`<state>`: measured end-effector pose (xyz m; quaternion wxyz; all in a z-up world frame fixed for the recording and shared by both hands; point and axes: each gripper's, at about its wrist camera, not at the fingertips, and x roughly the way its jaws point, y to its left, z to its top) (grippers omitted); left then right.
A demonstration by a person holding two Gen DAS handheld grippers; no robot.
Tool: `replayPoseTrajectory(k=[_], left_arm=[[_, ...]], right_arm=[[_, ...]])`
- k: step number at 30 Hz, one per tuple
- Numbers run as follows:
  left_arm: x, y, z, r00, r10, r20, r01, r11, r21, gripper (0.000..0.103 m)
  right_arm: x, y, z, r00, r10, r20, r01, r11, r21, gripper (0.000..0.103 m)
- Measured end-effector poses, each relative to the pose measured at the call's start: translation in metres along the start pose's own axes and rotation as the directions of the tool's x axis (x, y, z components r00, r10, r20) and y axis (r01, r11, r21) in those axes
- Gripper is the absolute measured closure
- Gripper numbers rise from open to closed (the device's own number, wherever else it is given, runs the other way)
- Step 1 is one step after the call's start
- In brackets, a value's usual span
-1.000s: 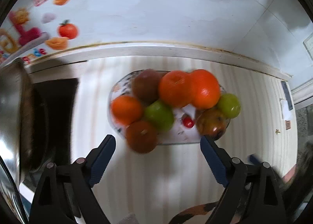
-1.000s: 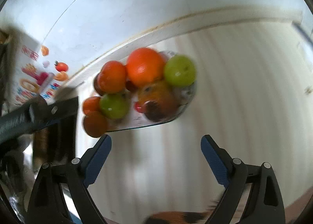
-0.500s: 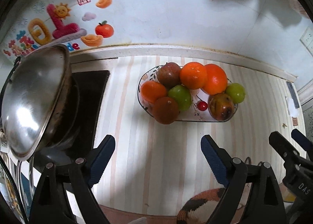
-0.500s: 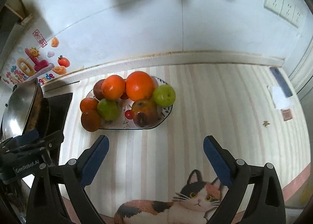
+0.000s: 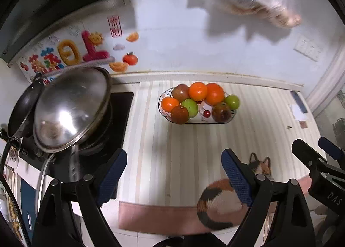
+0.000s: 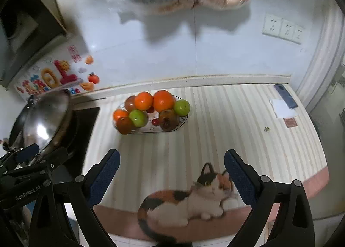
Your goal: Organize fruits
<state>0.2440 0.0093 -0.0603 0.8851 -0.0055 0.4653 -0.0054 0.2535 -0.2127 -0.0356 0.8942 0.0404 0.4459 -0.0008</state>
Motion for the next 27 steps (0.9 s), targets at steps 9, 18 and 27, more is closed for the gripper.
replayPoseTrajectory(k=[9, 18, 27], left_arm=[[-0.088, 0.004, -0.044, 0.995, -0.031, 0.094, 0.027, 0.999, 0.043, 0.013], [-0.131, 0.007, -0.069, 0.989, -0.041, 0.143, 0.036, 0.999, 0.031, 0.013], [-0.145, 0.002, -0.075, 0.985, -0.020, 0.170, 0.018, 1.000, 0.010, 0.013]], right_arm=[[-0.119, 0.016, -0.052, 0.994, -0.033, 0.109, 0.032, 0.999, 0.009, 0.004], [-0.174, 0.023, -0.079, 0.989, -0.004, 0.147, 0.004, 1.000, 0.001, 0.004], [-0.192, 0.021, -0.080, 0.985, 0.043, 0.167, -0.040, 0.999, -0.020, 0.004]])
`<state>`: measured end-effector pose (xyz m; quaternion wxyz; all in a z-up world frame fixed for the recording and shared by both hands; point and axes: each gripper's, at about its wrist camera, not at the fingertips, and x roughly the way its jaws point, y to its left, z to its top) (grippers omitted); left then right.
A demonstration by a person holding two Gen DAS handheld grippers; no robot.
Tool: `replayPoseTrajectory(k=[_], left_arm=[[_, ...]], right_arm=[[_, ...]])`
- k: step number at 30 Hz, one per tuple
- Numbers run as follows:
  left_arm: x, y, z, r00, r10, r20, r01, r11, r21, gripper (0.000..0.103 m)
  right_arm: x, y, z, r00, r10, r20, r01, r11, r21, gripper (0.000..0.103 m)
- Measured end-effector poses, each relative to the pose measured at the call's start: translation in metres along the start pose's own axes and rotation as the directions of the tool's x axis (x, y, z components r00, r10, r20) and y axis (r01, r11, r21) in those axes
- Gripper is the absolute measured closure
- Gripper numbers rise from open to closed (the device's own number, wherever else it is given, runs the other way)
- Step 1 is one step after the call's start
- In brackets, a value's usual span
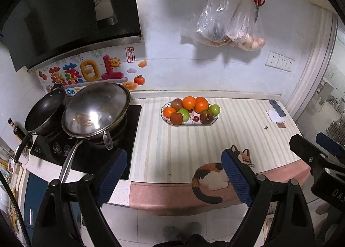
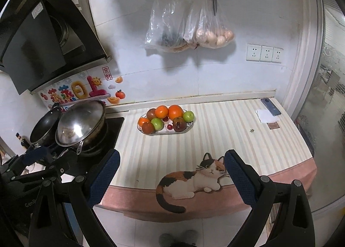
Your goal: Organize fruits
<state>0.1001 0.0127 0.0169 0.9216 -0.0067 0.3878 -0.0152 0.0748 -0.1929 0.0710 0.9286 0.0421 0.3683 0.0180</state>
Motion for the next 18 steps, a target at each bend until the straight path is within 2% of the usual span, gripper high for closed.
replayPoseTrajectory(k=[7, 12, 14, 18], left_arm=[[0.007, -0.003, 0.003, 1.000, 0.000, -0.015, 0.000, 1.000, -0.010, 0.013], [0.021, -0.002, 0.011, 1.000, 0.010, -0.020, -0.011, 1.000, -0.027, 0.013], [0.029, 0.000, 0.017, 1.000, 0.012, -0.018, -0.012, 1.000, -0.026, 0.002], [0.051, 0.003, 0.031, 0.999, 0.028, -0.024, -0.029, 0.999, -0.032, 0.002]], right_arm=[[0.008, -0.004, 0.007, 0.999, 0.034, -0.013, -0.034, 0.999, -0.002, 0.004], [0.028, -0.009, 0.014, 0.999, 0.025, -0.028, -0.025, 1.000, 0.002, 0.004], [0.037, -0.010, 0.017, 0.999, 0.020, -0.032, -0.020, 1.000, 0.004, 0.003], [0.066, -0.015, 0.030, 0.999, 0.025, -0.039, -0.025, 1.000, 0.004, 0.002]])
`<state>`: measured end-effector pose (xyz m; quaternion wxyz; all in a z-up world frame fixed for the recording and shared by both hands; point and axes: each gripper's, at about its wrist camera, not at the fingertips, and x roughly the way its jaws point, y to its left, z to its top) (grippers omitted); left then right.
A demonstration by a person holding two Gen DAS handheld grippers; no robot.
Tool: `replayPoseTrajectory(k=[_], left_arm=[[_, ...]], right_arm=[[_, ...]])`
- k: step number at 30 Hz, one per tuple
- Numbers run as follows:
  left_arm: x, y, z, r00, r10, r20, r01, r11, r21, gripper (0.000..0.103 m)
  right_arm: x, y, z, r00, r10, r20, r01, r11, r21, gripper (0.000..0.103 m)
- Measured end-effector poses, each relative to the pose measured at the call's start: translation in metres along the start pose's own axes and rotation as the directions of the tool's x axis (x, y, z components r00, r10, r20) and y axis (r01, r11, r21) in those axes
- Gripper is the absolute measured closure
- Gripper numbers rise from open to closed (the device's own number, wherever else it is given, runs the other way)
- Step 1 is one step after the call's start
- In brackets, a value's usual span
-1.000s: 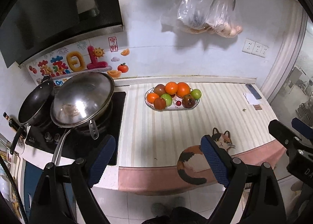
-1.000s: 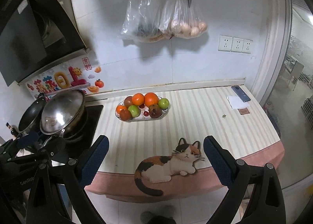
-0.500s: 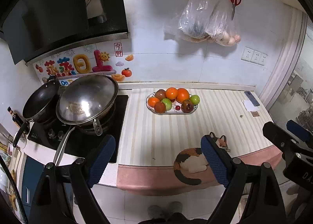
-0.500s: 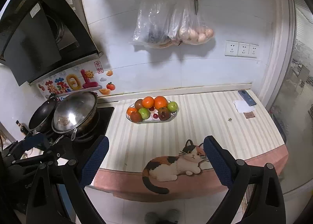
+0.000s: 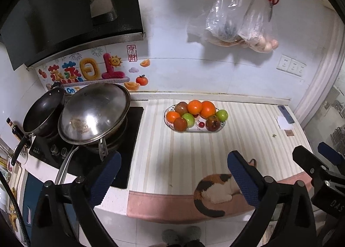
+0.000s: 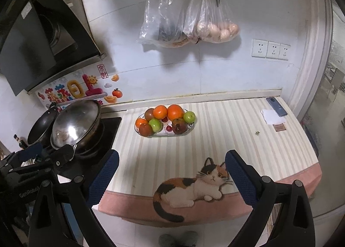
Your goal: Organize fruits
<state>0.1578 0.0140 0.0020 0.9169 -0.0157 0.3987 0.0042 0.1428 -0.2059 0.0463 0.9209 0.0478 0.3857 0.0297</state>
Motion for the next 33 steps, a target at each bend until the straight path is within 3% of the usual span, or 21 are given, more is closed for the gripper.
replayPoseTrajectory(k=[11, 19, 33], left_arm=[[0.076, -0.002, 0.028, 0.996, 0.027, -0.089, -0.029, 0.999, -0.021, 0.001], [0.107, -0.013, 0.041, 0.993, 0.043, -0.114, -0.042, 0.999, 0.006, 0.001], [0.120, -0.019, 0.043, 0.990, 0.036, -0.139, -0.036, 0.999, 0.004, 0.001]], right_arm=[[0.079, -0.007, 0.038, 0.999, -0.001, -0.033, 0.001, 1.000, -0.015, 0.002], [0.132, -0.014, 0.048, 0.995, -0.023, -0.098, 0.021, 1.000, -0.022, 0.002], [0.150, -0.031, 0.047, 0.991, -0.033, -0.132, 0.033, 0.999, -0.006, 0.002]])
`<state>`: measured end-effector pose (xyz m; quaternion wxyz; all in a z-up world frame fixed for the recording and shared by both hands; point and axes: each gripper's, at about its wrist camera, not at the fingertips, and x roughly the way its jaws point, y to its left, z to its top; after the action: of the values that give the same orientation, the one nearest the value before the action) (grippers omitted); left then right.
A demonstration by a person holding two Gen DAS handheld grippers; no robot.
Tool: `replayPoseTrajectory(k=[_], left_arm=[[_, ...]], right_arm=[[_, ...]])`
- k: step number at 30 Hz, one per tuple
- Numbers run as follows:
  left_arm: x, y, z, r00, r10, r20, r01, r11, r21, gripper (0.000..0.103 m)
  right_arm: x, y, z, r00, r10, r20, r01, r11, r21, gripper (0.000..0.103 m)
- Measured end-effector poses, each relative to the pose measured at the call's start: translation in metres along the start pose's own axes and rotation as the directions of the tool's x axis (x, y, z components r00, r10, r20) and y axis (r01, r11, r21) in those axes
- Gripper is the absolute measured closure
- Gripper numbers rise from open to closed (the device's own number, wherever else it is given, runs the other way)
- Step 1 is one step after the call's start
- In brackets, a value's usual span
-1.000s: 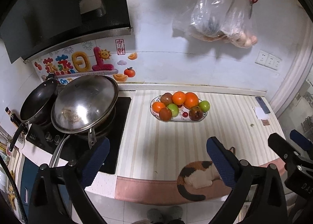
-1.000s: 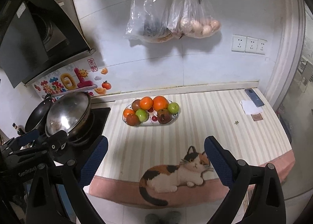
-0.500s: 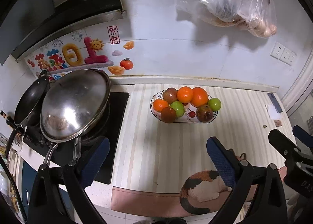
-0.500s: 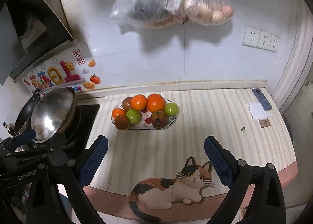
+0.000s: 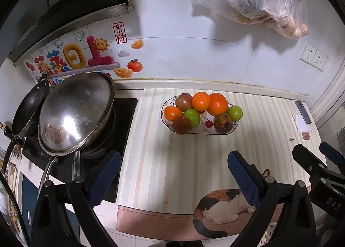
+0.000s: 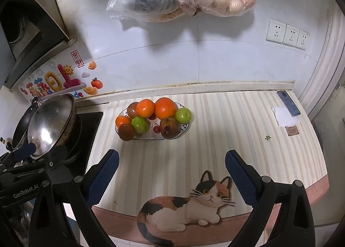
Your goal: Organize fruits
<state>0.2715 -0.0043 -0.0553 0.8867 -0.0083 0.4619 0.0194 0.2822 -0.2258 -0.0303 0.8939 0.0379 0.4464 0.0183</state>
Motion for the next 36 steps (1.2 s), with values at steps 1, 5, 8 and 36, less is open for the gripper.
replayPoseTrajectory(k=[1, 5, 8, 36], left_arm=[[0.001, -0.001, -0.001, 1.000, 0.003, -0.002, -0.003, 1.000, 0.004, 0.001], [0.003, -0.002, -0.004, 1.000, 0.002, -0.015, -0.002, 1.000, 0.008, 0.001], [0.002, -0.001, -0.005, 1.000, 0.004, -0.013, -0.004, 1.000, 0.008, 0.001], [-0.011, -0.003, -0.015, 1.000, 0.004, 0.012, -0.004, 1.000, 0.003, 0.001]], right_arm=[[0.001, 0.000, -0.001, 1.000, 0.001, -0.004, -0.001, 1.000, 0.000, 0.002], [0.004, -0.002, -0.004, 1.000, 0.004, -0.017, -0.004, 1.000, 0.004, 0.002], [0.004, -0.002, -0.007, 1.000, 0.004, -0.024, -0.004, 1.000, 0.003, 0.002], [-0.010, 0.000, -0.011, 1.000, 0.000, -0.011, -0.001, 1.000, -0.014, 0.002]])
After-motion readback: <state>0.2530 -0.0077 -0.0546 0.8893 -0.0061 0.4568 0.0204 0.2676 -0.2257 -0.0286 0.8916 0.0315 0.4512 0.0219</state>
